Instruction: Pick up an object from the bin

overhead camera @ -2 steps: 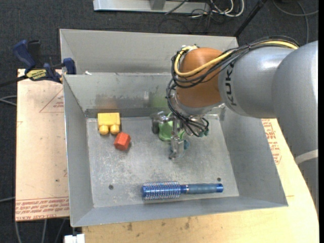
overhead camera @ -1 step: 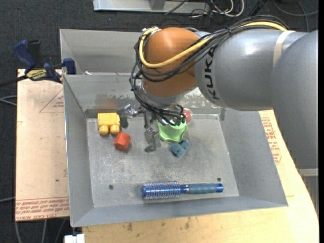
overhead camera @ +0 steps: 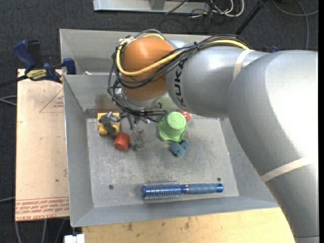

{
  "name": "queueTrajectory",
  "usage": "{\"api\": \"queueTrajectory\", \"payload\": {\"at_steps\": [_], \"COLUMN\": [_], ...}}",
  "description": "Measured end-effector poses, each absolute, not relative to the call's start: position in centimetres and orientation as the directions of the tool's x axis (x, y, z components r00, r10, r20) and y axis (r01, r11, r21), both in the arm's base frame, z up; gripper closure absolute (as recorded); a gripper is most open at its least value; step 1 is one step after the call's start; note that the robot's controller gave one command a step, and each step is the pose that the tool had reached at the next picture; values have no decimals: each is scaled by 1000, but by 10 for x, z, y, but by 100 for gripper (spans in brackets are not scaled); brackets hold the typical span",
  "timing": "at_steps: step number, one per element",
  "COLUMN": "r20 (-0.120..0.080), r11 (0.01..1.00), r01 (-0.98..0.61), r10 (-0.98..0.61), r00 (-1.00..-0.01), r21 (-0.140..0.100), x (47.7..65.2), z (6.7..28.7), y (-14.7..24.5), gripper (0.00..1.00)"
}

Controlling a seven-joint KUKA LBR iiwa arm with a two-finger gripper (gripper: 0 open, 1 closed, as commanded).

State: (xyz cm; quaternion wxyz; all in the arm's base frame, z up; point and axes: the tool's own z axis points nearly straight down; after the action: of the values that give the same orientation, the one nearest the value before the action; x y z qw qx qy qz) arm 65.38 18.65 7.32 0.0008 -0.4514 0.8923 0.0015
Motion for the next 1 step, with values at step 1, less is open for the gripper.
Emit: {"api": "queueTrajectory", "payload": {"at_steps": [1], "r20": [-5], "r11": [594], "r01": [-805], "r10": [-805], "r00": [-594], "r21": [0], "x": [655], "z": [75], "y": [186], "gripper": [100]}}
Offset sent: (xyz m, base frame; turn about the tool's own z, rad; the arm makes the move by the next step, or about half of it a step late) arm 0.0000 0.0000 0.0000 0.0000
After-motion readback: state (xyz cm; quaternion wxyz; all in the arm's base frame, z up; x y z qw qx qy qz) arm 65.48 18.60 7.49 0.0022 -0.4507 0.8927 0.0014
